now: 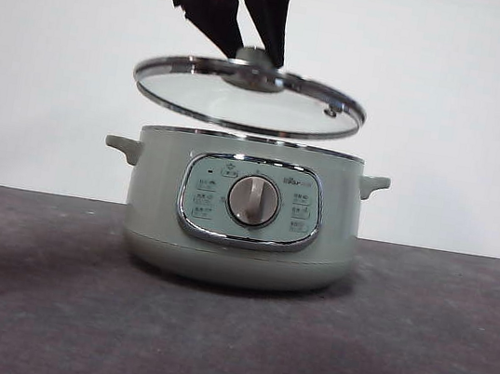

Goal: Pick up the corn,open the lid,put the corn in the pot,close the lid

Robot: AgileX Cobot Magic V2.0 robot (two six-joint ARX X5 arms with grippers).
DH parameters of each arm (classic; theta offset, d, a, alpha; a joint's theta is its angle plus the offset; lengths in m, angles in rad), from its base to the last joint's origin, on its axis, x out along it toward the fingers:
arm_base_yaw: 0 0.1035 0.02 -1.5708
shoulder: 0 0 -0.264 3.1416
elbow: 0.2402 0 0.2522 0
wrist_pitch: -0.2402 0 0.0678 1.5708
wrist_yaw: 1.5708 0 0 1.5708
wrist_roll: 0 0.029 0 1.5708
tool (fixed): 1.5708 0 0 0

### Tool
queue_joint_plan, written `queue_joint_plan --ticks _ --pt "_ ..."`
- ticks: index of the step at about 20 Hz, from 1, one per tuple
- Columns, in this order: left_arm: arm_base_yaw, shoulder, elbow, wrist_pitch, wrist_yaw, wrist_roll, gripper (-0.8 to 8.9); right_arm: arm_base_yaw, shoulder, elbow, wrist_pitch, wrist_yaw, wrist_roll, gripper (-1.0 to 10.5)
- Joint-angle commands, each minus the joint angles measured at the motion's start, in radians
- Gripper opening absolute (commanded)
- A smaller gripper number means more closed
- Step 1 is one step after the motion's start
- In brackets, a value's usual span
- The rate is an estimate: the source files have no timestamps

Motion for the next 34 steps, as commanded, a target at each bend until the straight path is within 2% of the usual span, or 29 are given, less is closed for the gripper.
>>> queue_joint_plan --ticks 1,8,11,17,18,19,22,23,29,33,34 --pt "-0.011 0.024 0.013 0.034 0.000 -0.014 -0.13 0.002 -0.010 -0.010 -0.006 -0.003 0.013 -0.1" --pt "-0.013 0.103 0.013 0.041 -0.007 -0.029 -0.13 0.002 -0.016 -0.010 -0.019 -0.002 0.016 -0.1" --pt "-0.014 0.118 0.013 0.032 -0.045 -0.028 -0.13 0.002 -0.016 -0.010 -0.019 -0.002 0.016 -0.1" --pt "-0.013 0.119 0.013 0.017 -0.051 0.000 -0.09 0.002 -0.015 -0.010 -0.019 -0.002 0.016 -0.1" --pt "-0.013 0.119 0.013 0.019 -0.051 -0.002 0.08 0.002 -0.015 -0.010 -0.019 -0.002 0.016 -0.1" --pt "-0.013 0.118 0.013 0.019 -0.051 -0.005 0.66 0.002 -0.015 -0.010 -0.018 -0.002 0.016 -0.1" --pt "-0.013 0.113 0.013 0.029 -0.051 -0.009 5.49 0.002 -0.015 -0.010 -0.011 -0.002 0.016 -0.1" --pt "-0.013 0.105 0.013 0.035 -0.052 -0.008 6.04 0.002 -0.015 -0.010 -0.006 -0.002 0.016 -0.1" --pt "-0.009 -0.062 0.013 0.060 -0.056 -0.009 6.02 0.002 -0.013 -0.010 0.003 -0.002 0.016 -0.1" --pt "-0.009 -0.211 0.013 -0.095 -0.056 -0.010 5.92 0.002 -0.011 -0.010 0.003 0.002 0.024 0.0" --pt "-0.009 -0.242 0.013 -0.137 -0.069 -0.009 5.42 0.002 -0.011 -0.010 0.003 0.002 0.024 0.0"
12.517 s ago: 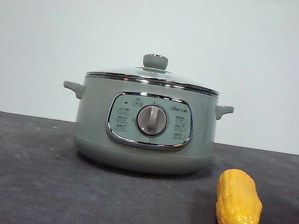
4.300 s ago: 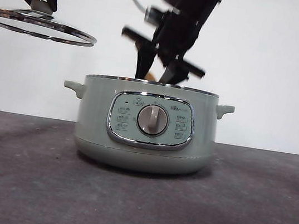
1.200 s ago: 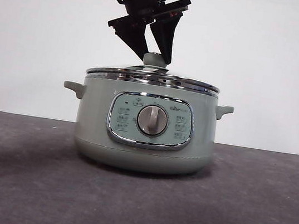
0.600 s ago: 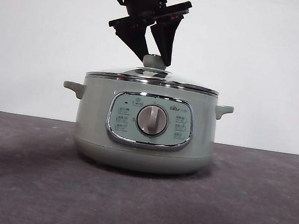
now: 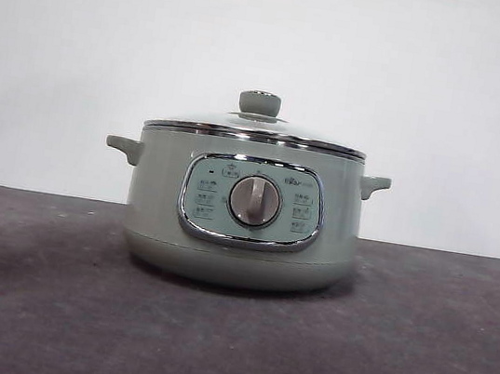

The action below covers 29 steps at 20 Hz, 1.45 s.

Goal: Pick up the corn,open the lid,put the corn in the pot,close the lid

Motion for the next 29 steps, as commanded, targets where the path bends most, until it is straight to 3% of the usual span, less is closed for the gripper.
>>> queue_joint_plan --ticks 1,3,4,9,15,20,25,29 --pt "0.002 -0.048 -0.005 -0.087 -0.034 0.011 4.09 0.002 0.000 -0.010 0.003 0.001 0.018 0.0" --pt "0.002 -0.102 -0.005 -0.152 -0.066 0.040 0.64 0.002 0.000 -0.010 0.003 0.001 0.021 0.0" --pt "0.003 -0.128 -0.005 -0.155 -0.072 0.040 -0.08 0.002 0.000 -0.010 0.003 0.001 0.020 0.0" --pt "0.010 -0.234 -0.005 -0.154 -0.068 -0.010 -0.03 0.002 0.001 -0.010 0.003 0.001 0.020 0.0" --pt "0.010 -0.260 -0.005 -0.153 -0.064 -0.009 -0.03 0.002 0.001 -0.010 0.003 0.001 0.020 0.0" --pt "0.023 -0.259 -0.005 -0.154 -0.101 0.090 -0.04 0.002 0.006 -0.010 0.002 0.001 0.020 0.0" --pt "0.132 -0.285 -0.021 -0.155 -0.097 0.103 -0.03 0.002 0.012 -0.010 0.000 0.001 0.020 0.0" --pt "0.216 -0.448 -0.244 -0.145 -0.097 0.104 -0.03 0.002 0.018 -0.010 0.000 0.001 0.020 0.0"
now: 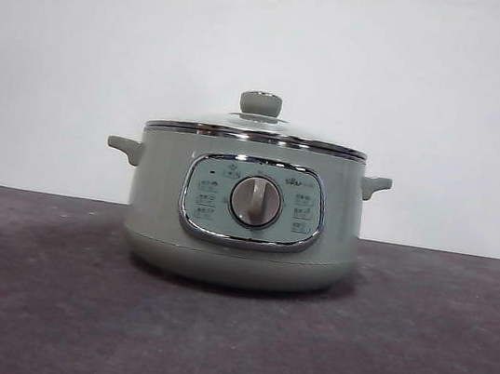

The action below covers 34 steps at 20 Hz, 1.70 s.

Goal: Pick up the corn,open the lid,put the corn in the pot,close the lid

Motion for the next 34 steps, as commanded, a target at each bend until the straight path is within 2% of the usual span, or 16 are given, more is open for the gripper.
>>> queue_joint_plan --ticks 1,3,7,9,12,14,16,19,24,28,30,34 --pt "0.071 -0.126 -0.178 0.040 0.001 0.010 -0.03 0.001 0.005 -0.010 -0.001 0.001 0.011 0.0" --pt "0.151 -0.260 -0.383 0.164 0.006 0.010 -0.04 0.001 0.005 -0.010 -0.001 0.001 0.011 0.0" --pt "0.315 -0.603 -0.933 0.587 0.034 0.009 -0.04 0.001 0.011 -0.009 -0.002 0.001 0.011 0.0" --pt "0.362 -0.765 -1.207 0.818 0.034 -0.002 -0.03 0.001 0.011 -0.009 0.000 0.001 0.011 0.0" --pt "0.381 -0.993 -1.604 1.146 0.034 -0.162 -0.04 0.001 0.011 -0.009 -0.001 0.001 0.011 0.0" --pt "0.381 -1.096 -1.791 1.279 0.034 -0.227 -0.03 0.001 0.012 -0.009 -0.001 0.001 0.011 0.0" --pt "0.381 -1.180 -1.899 1.307 0.034 -0.233 -0.03 0.001 0.012 -0.009 -0.001 0.001 0.011 0.0" --pt "0.387 -1.277 -1.963 1.297 0.030 -0.226 -0.03 0.001 0.012 -0.009 -0.001 0.001 0.011 0.0" --pt "0.401 -1.384 -2.007 1.207 0.034 -0.227 -0.03 0.001 0.012 -0.009 -0.001 0.001 0.011 0.0" --pt "0.401 -1.382 -2.007 1.143 0.034 -0.221 -0.03 0.001 0.012 -0.009 -0.001 0.001 0.011 0.0" --pt "0.401 -1.382 -2.007 1.143 0.034 -0.203 -0.03 0.001 0.012 -0.009 -0.001 0.001 0.011 0.0" --pt "0.401 -1.382 -2.007 1.143 0.034 -0.103 -0.03 0.001 0.012 -0.009 -0.001 0.001 0.011 0.0"
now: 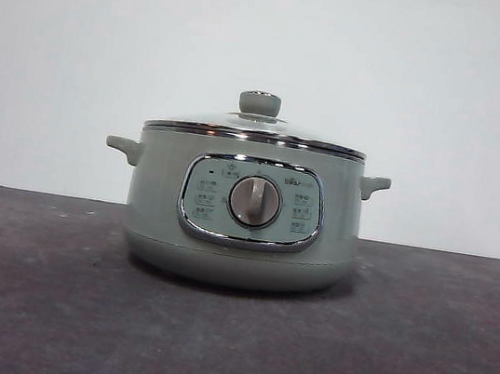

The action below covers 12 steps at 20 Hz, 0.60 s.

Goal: Pick up the corn,open the lid,put the corn in the pot,close the lid

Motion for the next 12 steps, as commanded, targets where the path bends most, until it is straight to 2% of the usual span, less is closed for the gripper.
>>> queue_joint_plan --ticks 1,12 --pt "0.003 -0.002 -0.010 0.008 0.000 0.058 -0.04 0.002 0.000 -0.009 -0.001 0.001 0.011 0.0" --pt "0.003 0.010 -0.010 0.010 0.000 0.058 -0.03 0.002 0.000 -0.009 -0.001 0.001 0.011 0.0"
